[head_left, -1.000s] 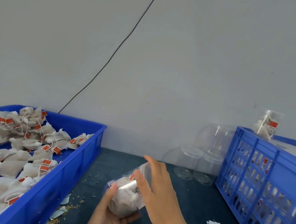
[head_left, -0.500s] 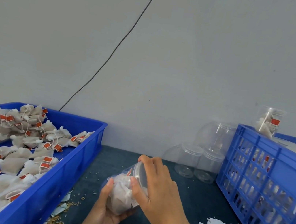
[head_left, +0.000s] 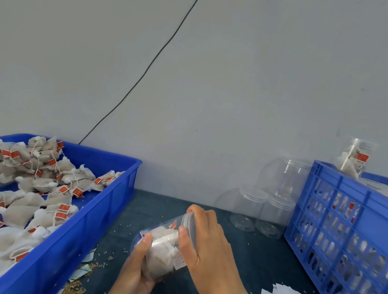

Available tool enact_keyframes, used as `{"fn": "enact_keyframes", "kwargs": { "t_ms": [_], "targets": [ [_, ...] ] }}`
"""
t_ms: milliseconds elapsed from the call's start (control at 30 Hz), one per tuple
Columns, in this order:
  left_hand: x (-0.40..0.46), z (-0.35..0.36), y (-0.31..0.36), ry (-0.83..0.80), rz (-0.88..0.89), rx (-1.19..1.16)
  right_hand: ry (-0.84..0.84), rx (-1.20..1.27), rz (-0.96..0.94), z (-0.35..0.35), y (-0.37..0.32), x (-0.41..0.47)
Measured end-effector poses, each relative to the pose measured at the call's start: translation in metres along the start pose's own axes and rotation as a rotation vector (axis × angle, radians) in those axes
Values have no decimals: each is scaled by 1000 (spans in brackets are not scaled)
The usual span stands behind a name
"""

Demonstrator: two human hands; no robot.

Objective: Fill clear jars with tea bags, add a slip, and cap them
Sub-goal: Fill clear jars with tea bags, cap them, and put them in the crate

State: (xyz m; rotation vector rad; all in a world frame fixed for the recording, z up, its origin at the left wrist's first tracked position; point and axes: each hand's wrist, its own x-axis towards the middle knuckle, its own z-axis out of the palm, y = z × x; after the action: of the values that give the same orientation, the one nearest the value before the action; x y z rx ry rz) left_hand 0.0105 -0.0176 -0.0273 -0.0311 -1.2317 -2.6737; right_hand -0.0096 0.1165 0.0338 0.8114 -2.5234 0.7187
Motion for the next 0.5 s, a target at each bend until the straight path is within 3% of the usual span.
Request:
{"fn": "enact_keyframes", "kwargs": {
  "t_ms": [300,500],
  "targets": [
    [2,0,-6,-6,20,59,-38,191,145,-7,2,6],
    [-4,2,-5,-71,-140,-45,-57,157,-78,-15,6,4]
  ]
}}
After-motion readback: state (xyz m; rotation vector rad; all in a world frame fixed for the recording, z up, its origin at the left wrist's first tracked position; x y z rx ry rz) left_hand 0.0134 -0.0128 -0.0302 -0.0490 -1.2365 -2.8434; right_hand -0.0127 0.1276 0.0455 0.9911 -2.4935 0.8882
